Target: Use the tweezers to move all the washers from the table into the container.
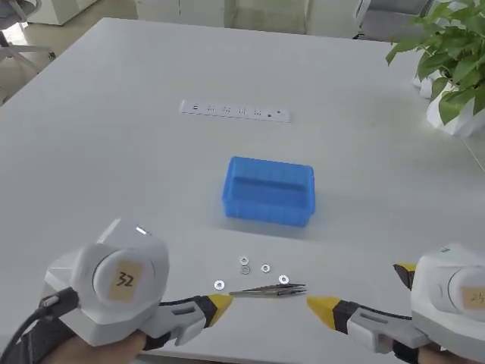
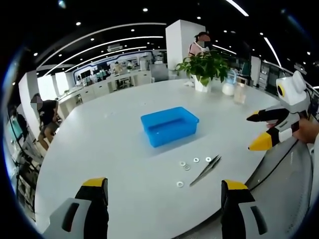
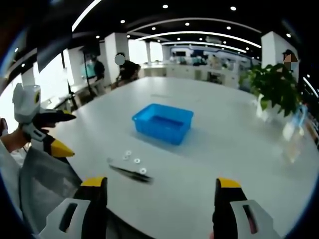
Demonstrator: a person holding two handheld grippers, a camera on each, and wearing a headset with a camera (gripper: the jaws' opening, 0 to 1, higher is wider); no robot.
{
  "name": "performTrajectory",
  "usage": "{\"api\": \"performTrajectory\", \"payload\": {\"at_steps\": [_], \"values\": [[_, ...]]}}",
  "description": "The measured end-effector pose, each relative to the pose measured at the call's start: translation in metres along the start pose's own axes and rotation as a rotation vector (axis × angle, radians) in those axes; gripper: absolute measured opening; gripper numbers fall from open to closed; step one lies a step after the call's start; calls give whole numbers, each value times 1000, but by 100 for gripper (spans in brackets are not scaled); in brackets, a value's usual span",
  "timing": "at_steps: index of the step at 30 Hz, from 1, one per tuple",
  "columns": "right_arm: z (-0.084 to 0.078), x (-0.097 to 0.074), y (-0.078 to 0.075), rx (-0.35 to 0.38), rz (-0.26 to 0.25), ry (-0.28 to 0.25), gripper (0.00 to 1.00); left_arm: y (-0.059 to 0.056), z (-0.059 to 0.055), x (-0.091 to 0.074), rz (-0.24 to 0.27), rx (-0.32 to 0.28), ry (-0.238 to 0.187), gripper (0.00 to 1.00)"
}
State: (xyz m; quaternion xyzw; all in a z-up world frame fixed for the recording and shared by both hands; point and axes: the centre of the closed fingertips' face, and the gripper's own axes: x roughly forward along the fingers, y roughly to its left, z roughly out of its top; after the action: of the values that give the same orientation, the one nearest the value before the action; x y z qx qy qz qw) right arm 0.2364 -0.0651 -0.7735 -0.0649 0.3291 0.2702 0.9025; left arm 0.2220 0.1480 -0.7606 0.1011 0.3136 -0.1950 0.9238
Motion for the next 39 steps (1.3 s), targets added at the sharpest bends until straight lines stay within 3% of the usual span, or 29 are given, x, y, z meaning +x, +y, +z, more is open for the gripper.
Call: {"api": "performTrajectory", "payload": {"at_steps": [20,27,33,39], "values": [[-4,11,-2,11,8,34,87,-14,-6,21,-65,40,44,89],[-7,18,-2,18,21,52,87,-22,-8,29,-118,62,65,75],[-8,22,-3,38,25,61,87,-32,-11,40,-177,110,86,59],[-10,25,-5,64,28,69,87,-41,-14,52,-226,155,113,50]]}}
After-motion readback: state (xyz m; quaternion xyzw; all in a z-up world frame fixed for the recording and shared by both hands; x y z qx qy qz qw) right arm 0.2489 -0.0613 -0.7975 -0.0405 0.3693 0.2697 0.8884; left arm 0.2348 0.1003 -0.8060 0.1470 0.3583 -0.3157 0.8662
